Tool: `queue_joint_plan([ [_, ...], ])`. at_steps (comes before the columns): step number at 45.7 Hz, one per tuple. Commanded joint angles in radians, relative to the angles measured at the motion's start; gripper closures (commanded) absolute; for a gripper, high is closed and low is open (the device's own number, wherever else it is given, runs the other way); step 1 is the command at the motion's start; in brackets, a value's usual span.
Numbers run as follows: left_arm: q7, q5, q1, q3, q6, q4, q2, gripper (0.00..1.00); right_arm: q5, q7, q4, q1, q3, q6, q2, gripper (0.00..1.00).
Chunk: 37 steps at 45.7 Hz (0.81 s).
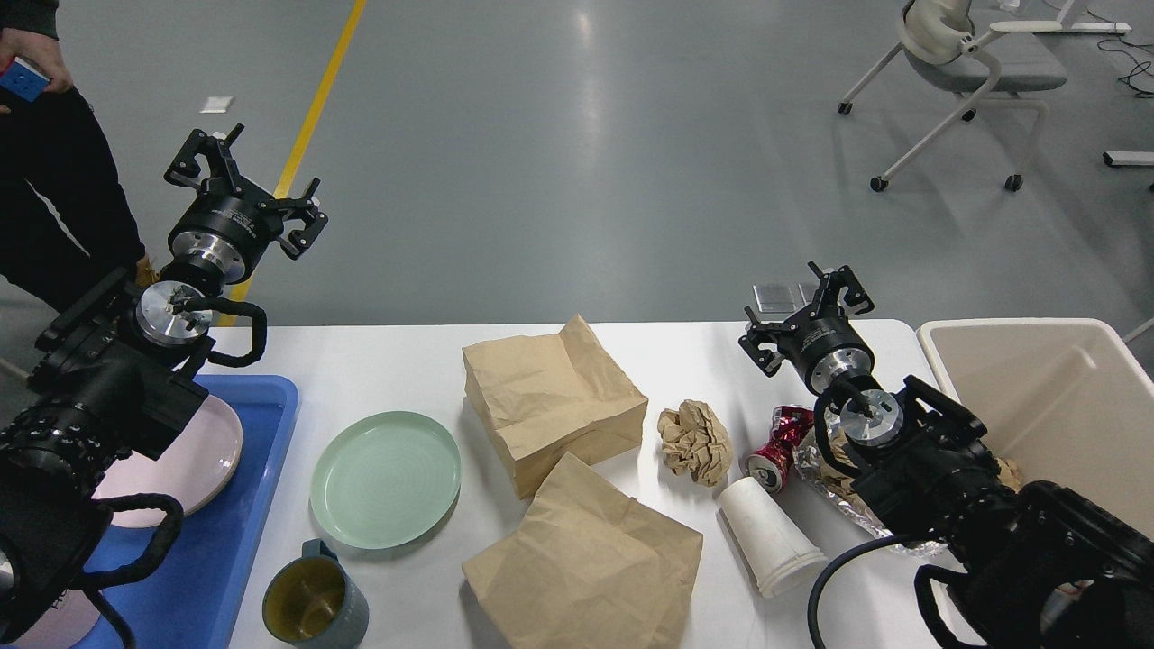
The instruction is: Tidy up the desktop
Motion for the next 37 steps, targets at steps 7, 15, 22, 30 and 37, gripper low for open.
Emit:
queue_joint_plan([
  [7,0.167,0.003,0.002,0.002,-0.005,0.000,0.047,0.04,0.000,0.000,0.000,0.000,0.000,0.000,0.000,0.00],
  [15,0.248,0.011,-0.047,0.061,-0.012,-0.008,0.074,0.04,0.000,0.000,0.000,0.000,0.000,0.000,0.000,0.00],
  [22,0.250,0.017,-0.231,0.213,-0.009,0.011,0.120,0.04,0.000,0.000,0.000,0.000,0.000,0.000,0.000,0.00],
  [30,0.248,0.017,-0.447,0.572,-0.006,0.054,0.194,0.04,0.000,0.000,0.000,0.000,0.000,0.000,0.000,0.00],
  [37,0.252,0.018,-0.624,1.150,-0.006,0.048,0.203,0.04,0.001,0.000,0.000,0.000,0.000,0.001,0.000,0.00],
])
